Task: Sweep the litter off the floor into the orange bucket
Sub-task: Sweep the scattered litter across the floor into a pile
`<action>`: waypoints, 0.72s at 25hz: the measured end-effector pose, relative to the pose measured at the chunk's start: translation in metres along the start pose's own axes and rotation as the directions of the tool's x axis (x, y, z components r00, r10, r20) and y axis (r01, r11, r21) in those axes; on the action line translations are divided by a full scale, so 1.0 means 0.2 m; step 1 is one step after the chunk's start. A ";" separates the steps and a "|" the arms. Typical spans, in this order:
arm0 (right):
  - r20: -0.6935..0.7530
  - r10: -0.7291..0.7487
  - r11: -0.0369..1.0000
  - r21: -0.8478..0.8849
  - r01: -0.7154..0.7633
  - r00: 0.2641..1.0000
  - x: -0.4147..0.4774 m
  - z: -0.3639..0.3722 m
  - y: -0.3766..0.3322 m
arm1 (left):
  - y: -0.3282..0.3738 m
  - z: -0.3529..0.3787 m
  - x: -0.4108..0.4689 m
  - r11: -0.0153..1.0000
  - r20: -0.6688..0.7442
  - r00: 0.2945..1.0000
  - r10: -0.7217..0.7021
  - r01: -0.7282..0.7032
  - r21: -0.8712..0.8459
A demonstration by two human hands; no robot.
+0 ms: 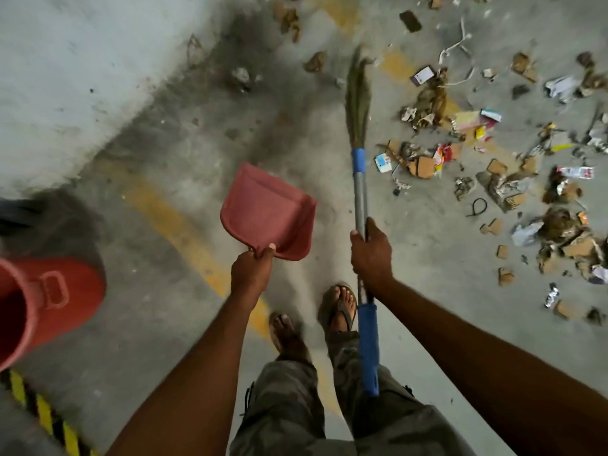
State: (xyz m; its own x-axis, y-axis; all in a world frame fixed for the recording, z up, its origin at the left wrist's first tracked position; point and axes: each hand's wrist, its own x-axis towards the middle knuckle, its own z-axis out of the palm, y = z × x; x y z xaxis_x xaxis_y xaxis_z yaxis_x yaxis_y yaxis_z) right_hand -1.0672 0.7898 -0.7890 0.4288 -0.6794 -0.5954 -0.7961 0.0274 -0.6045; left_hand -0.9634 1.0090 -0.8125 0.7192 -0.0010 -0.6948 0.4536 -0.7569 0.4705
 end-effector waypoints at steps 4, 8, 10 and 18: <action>0.306 -0.072 0.962 -0.230 0.147 0.949 -0.07 0.26 -0.25 | -0.09 -0.24 0.14 0.998 -0.078 0.995 -0.057 0.059 0.020; 0.427 0.097 0.978 -0.210 -0.006 0.899 0.07 0.58 -0.50 | -0.17 -0.53 0.39 0.989 -0.073 0.987 -0.145 0.145 -0.002; 0.277 0.272 0.962 -0.081 -0.260 0.921 0.17 0.71 -0.54 | -0.18 -0.62 0.50 0.990 -0.062 0.988 -0.144 0.143 -0.012; -0.136 0.163 0.974 0.180 -0.137 0.977 0.10 0.86 -0.66 | -0.06 -0.83 0.76 0.998 0.045 0.998 -0.054 0.055 -0.032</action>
State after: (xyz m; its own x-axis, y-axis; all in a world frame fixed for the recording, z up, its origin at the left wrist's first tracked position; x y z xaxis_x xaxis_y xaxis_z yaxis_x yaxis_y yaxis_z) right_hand -0.8811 0.8985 -0.8114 0.2313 -0.7591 -0.6085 -0.7572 0.2523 -0.6025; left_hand -0.7721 1.1261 -0.8321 0.6696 0.0106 -0.7427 0.5093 -0.7344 0.4486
